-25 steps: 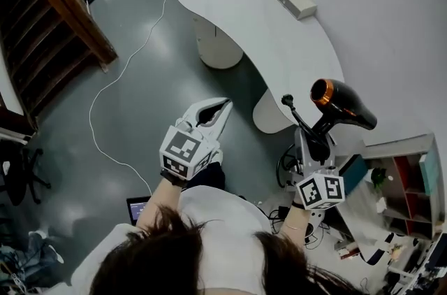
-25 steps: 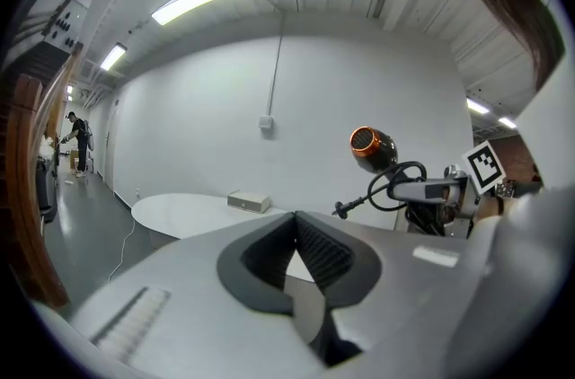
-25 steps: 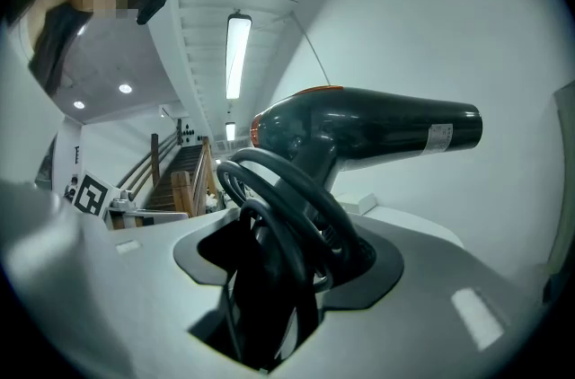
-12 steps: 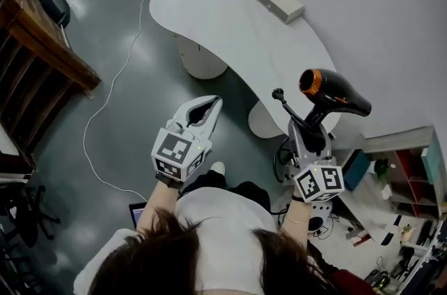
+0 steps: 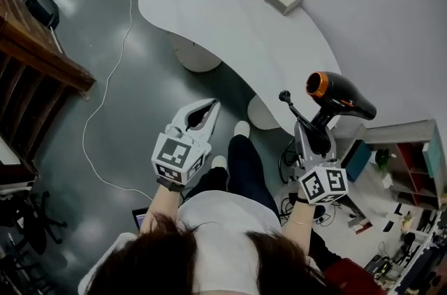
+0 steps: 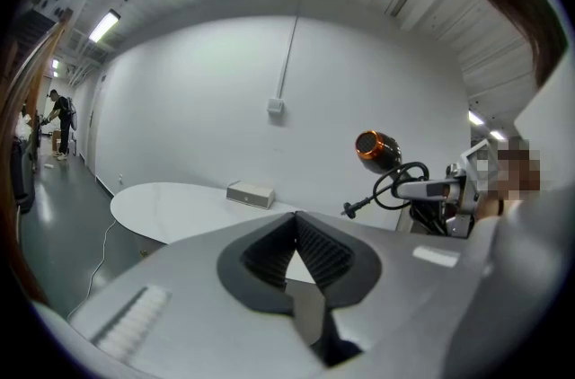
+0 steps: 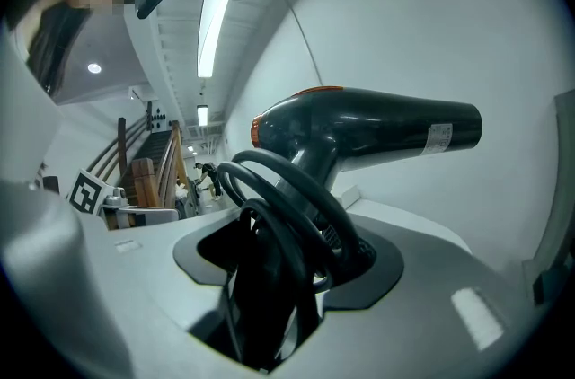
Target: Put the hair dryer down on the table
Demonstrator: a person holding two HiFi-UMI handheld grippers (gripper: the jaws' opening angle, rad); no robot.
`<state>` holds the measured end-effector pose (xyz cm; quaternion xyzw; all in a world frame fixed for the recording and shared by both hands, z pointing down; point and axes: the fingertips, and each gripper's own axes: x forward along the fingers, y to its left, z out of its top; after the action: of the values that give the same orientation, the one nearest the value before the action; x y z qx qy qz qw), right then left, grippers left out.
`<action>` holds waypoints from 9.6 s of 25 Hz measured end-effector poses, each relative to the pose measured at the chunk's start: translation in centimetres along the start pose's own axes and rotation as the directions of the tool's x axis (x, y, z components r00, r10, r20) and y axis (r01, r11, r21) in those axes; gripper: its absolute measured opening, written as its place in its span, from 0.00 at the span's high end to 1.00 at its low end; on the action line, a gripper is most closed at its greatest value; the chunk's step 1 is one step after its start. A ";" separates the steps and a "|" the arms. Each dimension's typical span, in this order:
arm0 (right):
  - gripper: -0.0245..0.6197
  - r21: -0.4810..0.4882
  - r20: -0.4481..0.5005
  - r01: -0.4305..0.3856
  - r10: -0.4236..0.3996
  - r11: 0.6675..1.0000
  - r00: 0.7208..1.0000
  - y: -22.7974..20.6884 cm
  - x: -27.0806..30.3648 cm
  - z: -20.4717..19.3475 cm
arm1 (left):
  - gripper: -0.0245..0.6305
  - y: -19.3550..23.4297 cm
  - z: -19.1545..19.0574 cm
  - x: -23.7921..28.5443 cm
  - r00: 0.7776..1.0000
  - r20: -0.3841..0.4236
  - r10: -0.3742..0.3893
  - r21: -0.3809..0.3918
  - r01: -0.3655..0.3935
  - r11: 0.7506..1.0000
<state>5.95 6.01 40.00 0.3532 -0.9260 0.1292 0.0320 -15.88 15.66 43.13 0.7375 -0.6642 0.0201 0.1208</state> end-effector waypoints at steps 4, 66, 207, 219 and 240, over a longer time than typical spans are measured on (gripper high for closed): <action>0.58 0.017 -0.014 0.011 -0.011 1.000 1.000 -1.4 1.2 -0.7 | 0.88 0.4 -0.5 1.6 1.000 -0.015 0.001 -0.004 -0.001 1.000; 0.58 0.060 -0.120 0.362 -0.353 0.930 0.928 -21.6 12.6 0.0 | 0.88 -9.9 5.7 38.6 0.796 -0.143 -0.588 0.116 0.604 0.789; 0.96 -0.094 0.165 0.228 -0.210 0.969 0.964 -19.3 13.3 12.2 | 0.88 -6.5 11.2 36.7 0.885 0.023 -0.464 0.168 0.454 0.875; 0.96 -0.064 0.164 0.243 -0.230 0.968 0.959 -20.7 13.5 11.9 | 0.88 -5.8 11.2 37.5 0.892 0.018 -0.452 0.166 0.443 0.881; 0.96 -0.071 0.137 0.288 -0.276 0.955 0.951 -21.8 14.5 11.1 | 0.88 -4.7 11.9 38.3 0.894 0.027 -0.447 0.165 0.437 0.884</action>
<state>9.91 -21.92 36.17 0.4875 -0.8711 0.0589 0.0079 -8.28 -23.73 38.19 0.8767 -0.4787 0.0198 0.0433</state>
